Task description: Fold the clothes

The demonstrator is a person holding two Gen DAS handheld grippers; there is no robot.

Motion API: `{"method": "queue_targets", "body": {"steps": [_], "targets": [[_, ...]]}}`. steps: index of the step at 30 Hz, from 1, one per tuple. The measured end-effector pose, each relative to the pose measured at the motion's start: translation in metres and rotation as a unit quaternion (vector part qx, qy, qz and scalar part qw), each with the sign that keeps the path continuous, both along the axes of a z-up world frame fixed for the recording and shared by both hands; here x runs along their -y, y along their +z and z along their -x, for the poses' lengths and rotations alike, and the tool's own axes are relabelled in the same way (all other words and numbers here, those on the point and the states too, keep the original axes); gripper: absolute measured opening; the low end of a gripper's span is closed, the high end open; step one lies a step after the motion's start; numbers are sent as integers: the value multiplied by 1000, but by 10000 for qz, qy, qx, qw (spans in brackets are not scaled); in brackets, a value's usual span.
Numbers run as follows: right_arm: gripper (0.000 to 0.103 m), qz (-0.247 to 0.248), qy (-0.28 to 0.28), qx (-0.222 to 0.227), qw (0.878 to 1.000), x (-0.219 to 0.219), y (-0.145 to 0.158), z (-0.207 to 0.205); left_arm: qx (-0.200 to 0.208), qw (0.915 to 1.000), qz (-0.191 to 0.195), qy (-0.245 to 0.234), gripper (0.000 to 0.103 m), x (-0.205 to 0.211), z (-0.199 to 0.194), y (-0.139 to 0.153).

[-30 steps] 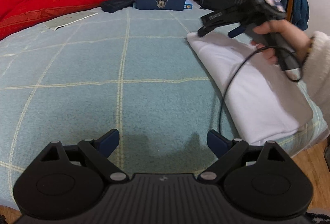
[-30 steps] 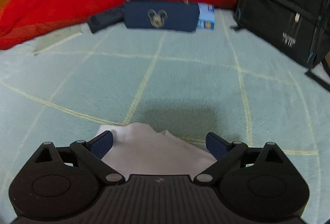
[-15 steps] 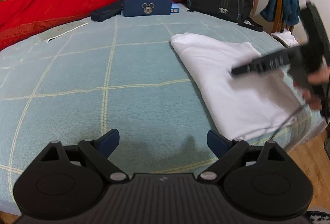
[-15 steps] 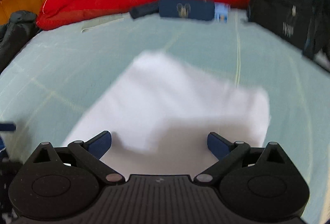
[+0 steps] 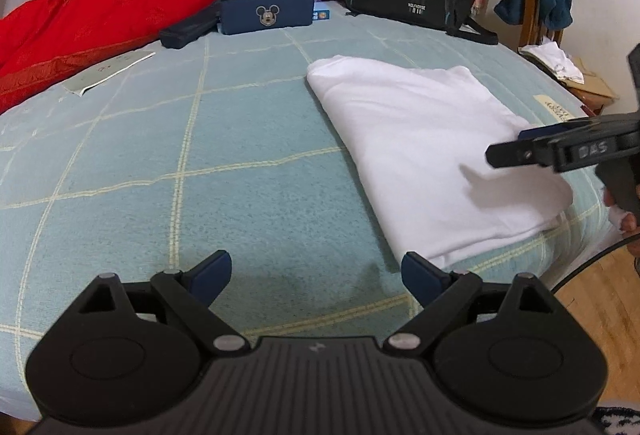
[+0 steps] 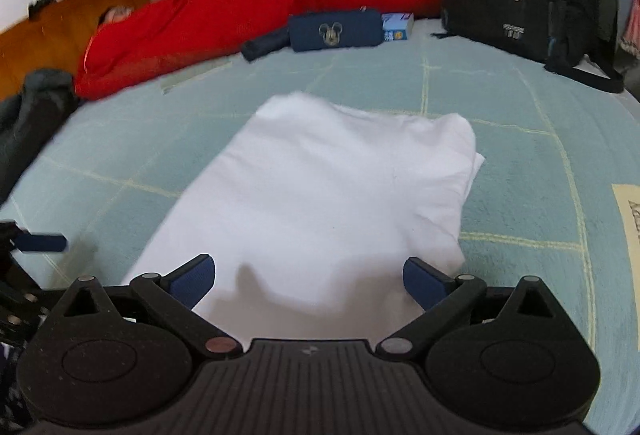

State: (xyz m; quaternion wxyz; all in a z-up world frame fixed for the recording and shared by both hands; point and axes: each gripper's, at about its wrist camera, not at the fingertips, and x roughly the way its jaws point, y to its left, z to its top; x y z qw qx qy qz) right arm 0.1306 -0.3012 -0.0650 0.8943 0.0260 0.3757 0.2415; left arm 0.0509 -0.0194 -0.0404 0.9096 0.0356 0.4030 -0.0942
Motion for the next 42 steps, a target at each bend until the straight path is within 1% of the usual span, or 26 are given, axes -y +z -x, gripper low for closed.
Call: {"method": "queue_targets", "body": {"steps": [1, 4, 6, 11, 12, 17, 21, 24, 28, 32, 34, 36, 38, 39, 42], "targets": [[102, -36, 25, 55, 10000, -1, 4, 6, 4, 10000, -16, 10, 92, 1, 0, 0], [103, -77, 321, 167, 9993, -7, 11, 21, 40, 10000, -73, 22, 92, 4, 3, 2], [103, -39, 400, 134, 9991, -9, 9, 30, 68, 9999, -77, -2, 92, 6, 5, 3], [103, -85, 121, -399, 9991, 4, -14, 42, 94, 9999, -85, -96, 92, 12, 10, 5], [103, -119, 81, -416, 9990, 7, -15, 45, 96, 9999, -83, -116, 92, 13, 10, 5], [103, -411, 138, -227, 9988, 16, -6, 62, 117, 9997, -63, -184, 92, 19, 11, 6], [103, -371, -69, -493, 9981, 23, -19, 61, 115, 9997, -60, -227, 92, 21, 11, 5], [103, -451, -91, -361, 9983, 27, -13, 66, 94, 9997, -23, -211, 92, 22, 9, 4], [103, -574, 0, 125, 9983, 25, 9, 59, 96, 9998, -2, -167, 92, 22, 7, 3], [103, -765, 139, 398, 9962, 20, 17, 35, 107, 9998, 18, -137, 92, 22, 6, 3], [103, -853, 131, 362, 9956, 19, 14, 19, 82, 9999, 55, -94, 92, 21, 3, 2], [103, -936, 2, 203, 9954, 21, 4, 2, 66, 9999, 100, -62, 92, 21, -2, 0], [103, -995, -179, -54, 9949, 28, -8, -7, 84, 9998, 187, -51, 92, 20, -6, -1], [103, -1063, -238, -141, 9940, 32, -12, -8, 93, 9996, 245, -53, 92, 20, -9, -1], [103, -1490, -230, -126, 9885, 49, -13, 2, 131, 9990, 419, -38, 92, 20, -19, 0]]}}
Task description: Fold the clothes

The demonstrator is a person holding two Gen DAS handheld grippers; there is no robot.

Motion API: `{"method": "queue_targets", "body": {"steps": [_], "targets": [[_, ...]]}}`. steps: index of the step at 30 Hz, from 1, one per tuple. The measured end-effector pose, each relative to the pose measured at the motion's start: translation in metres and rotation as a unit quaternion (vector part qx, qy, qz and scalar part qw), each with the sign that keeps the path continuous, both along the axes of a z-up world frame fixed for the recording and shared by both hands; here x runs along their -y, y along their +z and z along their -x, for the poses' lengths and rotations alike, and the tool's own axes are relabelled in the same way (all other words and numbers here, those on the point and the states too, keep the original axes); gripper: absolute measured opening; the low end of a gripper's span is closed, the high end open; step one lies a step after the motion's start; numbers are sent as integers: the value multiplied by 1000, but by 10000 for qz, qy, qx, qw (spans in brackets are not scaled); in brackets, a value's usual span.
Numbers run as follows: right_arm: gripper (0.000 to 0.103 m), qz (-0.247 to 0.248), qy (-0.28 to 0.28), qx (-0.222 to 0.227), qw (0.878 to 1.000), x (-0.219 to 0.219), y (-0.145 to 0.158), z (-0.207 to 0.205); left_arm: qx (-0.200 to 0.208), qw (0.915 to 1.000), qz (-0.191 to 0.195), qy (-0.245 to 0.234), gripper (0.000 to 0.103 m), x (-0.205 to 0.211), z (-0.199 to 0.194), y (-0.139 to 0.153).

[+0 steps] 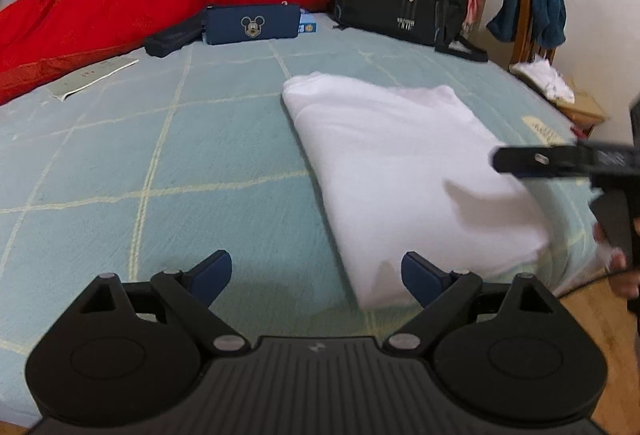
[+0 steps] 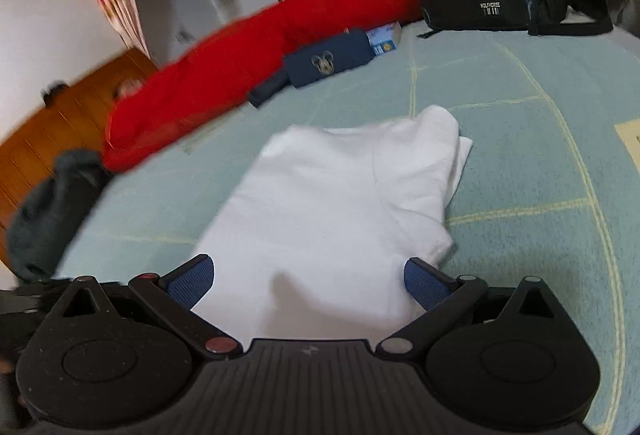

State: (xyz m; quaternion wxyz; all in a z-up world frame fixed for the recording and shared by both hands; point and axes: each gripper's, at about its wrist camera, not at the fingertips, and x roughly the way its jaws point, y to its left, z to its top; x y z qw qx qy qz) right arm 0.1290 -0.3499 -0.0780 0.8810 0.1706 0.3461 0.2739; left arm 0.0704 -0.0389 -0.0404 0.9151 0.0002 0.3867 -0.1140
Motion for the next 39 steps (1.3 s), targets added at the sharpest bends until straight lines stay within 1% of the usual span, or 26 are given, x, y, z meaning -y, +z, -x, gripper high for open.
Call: {"method": "queue_targets", "body": {"steps": [2, 6, 10, 11, 14, 16, 19, 23, 26, 29, 39], "targets": [[103, -165, -123, 2, 9998, 9, 3, 3, 25, 10000, 49, 30, 94, 2, -7, 2], [103, -79, -347, -22, 9994, 20, 5, -4, 90, 9999, 144, 22, 95, 5, -17, 4], [103, -276, -449, -353, 9980, 29, -7, -22, 11, 9998, 212, 1, 97, 9, -30, 1], [103, -323, -461, -456, 9974, 30, -11, -26, -27, 9998, 176, -17, 97, 11, -33, 0], [103, -256, -535, -698, 9958, 29, -19, -35, -122, 9999, 50, -75, 97, 16, -40, -5], [103, -260, -503, -734, 9957, 29, -20, -37, -176, 9998, 57, -104, 97, 18, -45, -7], [103, -303, -413, -776, 9957, 29, -20, -41, -337, 9991, 239, -130, 98, 17, -54, -12], [103, -298, -380, -831, 9954, 29, -22, -46, -655, 9973, 342, -18, 98, 17, -66, -20], [103, -316, -361, -865, 9951, 29, -24, -50, -787, 9958, 476, -7, 98, 16, -72, -23], [103, -330, -325, -912, 9948, 28, -23, -57, -868, 9945, 589, -42, 98, 17, -77, -25], [103, -617, -404, -1108, 9911, 29, -27, -74, -966, 9925, 686, -296, 98, 26, -94, -25]]}}
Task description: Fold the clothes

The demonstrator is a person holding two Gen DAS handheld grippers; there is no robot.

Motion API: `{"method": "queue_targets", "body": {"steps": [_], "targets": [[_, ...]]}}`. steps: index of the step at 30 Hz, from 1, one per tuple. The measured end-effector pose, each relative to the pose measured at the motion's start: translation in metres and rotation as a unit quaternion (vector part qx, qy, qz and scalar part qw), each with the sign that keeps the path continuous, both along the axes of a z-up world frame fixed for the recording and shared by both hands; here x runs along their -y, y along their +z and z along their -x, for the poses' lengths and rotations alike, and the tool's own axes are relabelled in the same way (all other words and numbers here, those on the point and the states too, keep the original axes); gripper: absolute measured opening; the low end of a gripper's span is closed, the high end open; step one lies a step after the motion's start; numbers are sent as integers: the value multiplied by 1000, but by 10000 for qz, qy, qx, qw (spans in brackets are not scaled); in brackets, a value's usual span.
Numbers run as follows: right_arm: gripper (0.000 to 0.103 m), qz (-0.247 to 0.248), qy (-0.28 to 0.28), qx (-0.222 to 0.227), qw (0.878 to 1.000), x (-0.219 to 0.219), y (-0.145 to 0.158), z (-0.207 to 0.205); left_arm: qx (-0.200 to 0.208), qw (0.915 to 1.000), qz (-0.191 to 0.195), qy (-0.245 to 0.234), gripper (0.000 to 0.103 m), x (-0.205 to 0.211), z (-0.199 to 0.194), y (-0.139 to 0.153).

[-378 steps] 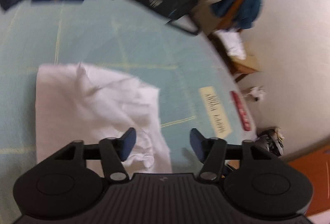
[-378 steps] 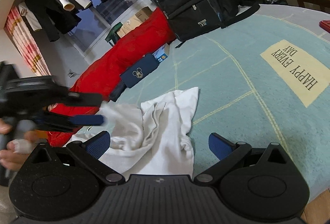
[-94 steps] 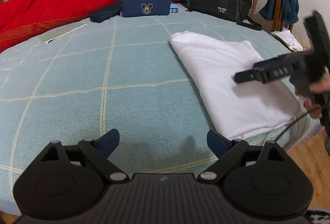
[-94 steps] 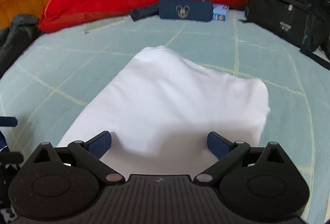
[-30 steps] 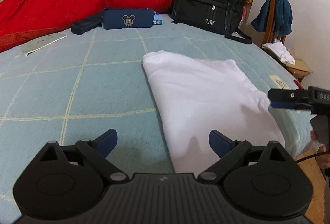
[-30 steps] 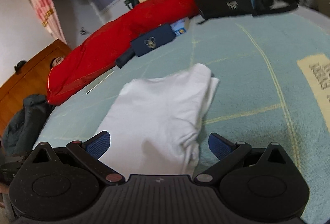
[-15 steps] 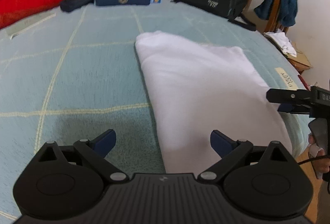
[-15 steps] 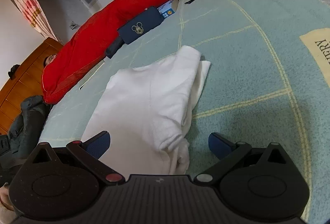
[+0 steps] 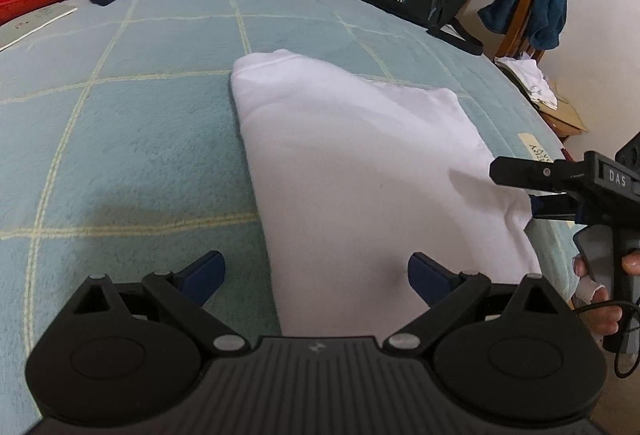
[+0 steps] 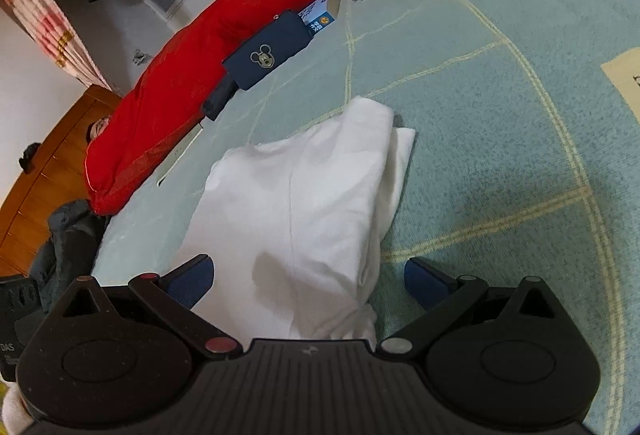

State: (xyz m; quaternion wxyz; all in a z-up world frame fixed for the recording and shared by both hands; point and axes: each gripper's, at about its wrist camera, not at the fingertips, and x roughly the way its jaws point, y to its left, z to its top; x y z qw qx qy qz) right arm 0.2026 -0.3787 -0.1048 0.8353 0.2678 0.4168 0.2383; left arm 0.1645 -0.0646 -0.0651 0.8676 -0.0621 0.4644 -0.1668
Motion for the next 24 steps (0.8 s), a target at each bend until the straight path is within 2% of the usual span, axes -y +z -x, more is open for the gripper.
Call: {"method": "queue_targets", "body": {"steps": [8, 12, 17, 21, 24], "targets": [[103, -390, 88, -23, 9992, 0, -6, -19, -108, 9994, 289, -134, 99, 1, -17, -5], [103, -733, 192, -123, 9970, 3, -12, -38, -181, 9972, 687, -237, 99, -1, -34, -7], [103, -965, 274, -243, 9947, 3, -15, -57, -288, 9927, 1170, -108, 100, -7, -57, -14], [103, -952, 336, -235, 9946, 1, -13, -50, -463, 9881, 1451, -197, 101, -12, -55, -12], [103, -933, 493, -220, 9942, -1, -12, -38, -635, 9861, 1486, -377, 101, -15, -48, -12]]}}
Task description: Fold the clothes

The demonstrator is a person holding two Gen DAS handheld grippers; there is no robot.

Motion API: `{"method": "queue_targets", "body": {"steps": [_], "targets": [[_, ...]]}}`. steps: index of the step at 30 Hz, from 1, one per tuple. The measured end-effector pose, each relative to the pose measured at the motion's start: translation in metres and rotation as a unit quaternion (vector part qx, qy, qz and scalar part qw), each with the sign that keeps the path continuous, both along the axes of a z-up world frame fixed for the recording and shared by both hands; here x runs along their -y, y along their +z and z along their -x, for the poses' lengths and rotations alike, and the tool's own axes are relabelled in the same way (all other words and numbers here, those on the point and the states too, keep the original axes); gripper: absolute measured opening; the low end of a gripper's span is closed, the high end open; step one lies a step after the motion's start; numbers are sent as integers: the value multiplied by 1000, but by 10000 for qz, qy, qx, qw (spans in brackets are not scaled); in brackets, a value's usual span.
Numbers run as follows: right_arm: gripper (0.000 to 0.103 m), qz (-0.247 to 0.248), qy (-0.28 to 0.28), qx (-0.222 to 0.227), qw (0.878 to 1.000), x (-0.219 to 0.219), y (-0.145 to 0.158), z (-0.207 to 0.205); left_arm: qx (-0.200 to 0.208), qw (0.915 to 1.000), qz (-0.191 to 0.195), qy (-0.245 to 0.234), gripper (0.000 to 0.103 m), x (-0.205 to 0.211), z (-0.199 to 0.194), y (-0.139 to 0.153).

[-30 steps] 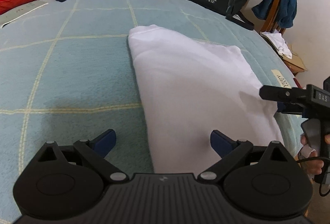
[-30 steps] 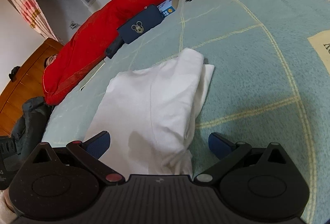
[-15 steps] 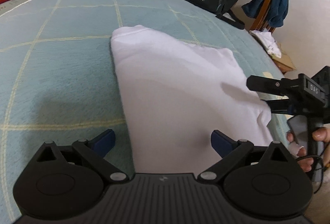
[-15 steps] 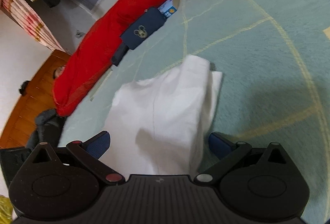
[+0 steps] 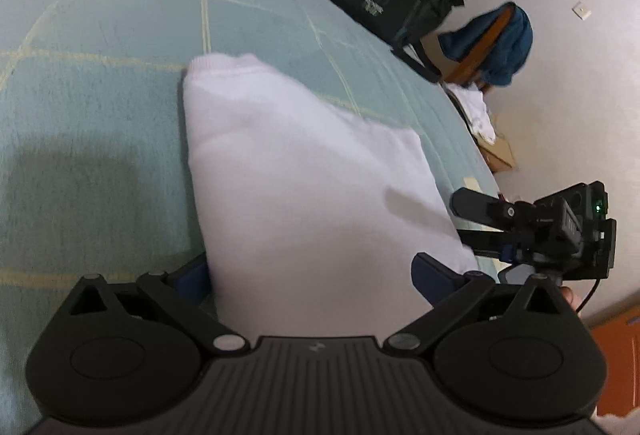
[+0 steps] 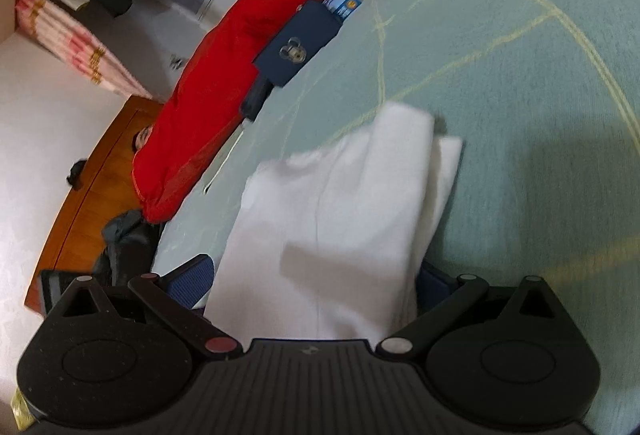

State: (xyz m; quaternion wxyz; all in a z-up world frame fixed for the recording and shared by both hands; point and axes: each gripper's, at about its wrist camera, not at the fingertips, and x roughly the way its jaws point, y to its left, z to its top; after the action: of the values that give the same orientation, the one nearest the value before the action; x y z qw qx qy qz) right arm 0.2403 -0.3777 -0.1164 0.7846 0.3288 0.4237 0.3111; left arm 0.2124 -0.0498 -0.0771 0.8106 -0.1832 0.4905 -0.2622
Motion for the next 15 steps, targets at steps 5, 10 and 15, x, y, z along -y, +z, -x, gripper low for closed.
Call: {"method": "queue_targets", "body": {"steps": [5, 10, 15], "targets": [[103, -99, 95, -129, 9998, 4, 1, 24, -200, 9995, 103, -201, 101, -3, 6, 0], [103, -150, 39, -139, 9998, 5, -3, 30, -373, 9991, 187, -125, 101, -2, -6, -3], [103, -247, 37, -195, 9995, 7, -5, 27, -390, 9991, 174, -63, 101, 5, -14, -5]]}}
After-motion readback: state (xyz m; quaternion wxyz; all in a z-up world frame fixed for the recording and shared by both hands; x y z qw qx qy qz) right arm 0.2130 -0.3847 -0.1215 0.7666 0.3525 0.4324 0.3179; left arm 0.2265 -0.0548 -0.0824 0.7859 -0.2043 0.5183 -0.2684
